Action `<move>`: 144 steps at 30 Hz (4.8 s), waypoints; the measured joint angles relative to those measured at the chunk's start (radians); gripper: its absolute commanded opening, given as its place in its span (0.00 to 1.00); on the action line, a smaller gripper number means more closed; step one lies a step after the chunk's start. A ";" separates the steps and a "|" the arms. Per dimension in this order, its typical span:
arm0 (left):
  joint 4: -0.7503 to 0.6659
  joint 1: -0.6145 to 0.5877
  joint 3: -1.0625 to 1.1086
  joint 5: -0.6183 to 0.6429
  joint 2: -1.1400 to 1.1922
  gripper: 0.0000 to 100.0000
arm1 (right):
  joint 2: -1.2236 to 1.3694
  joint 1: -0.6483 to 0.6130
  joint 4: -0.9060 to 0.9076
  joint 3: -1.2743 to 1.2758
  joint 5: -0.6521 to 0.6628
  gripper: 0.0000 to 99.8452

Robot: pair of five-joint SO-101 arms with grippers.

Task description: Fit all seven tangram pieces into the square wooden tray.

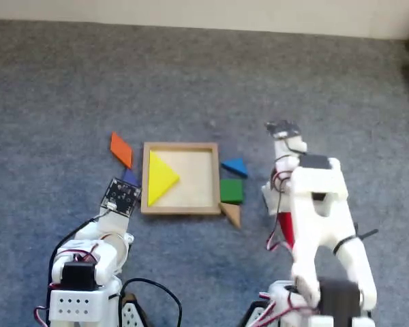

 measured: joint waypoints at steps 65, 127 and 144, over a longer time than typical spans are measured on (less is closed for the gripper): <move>0.000 0.000 0.000 0.000 0.000 0.00 | 0.353 -0.555 -0.959 -0.072 0.632 0.13; 0.000 0.000 0.000 0.000 0.000 0.00 | 0.048 -0.431 -0.512 -0.035 0.216 0.00; 0.000 0.000 0.000 0.000 0.000 0.00 | 0.057 -0.400 -0.423 -0.089 -0.175 0.00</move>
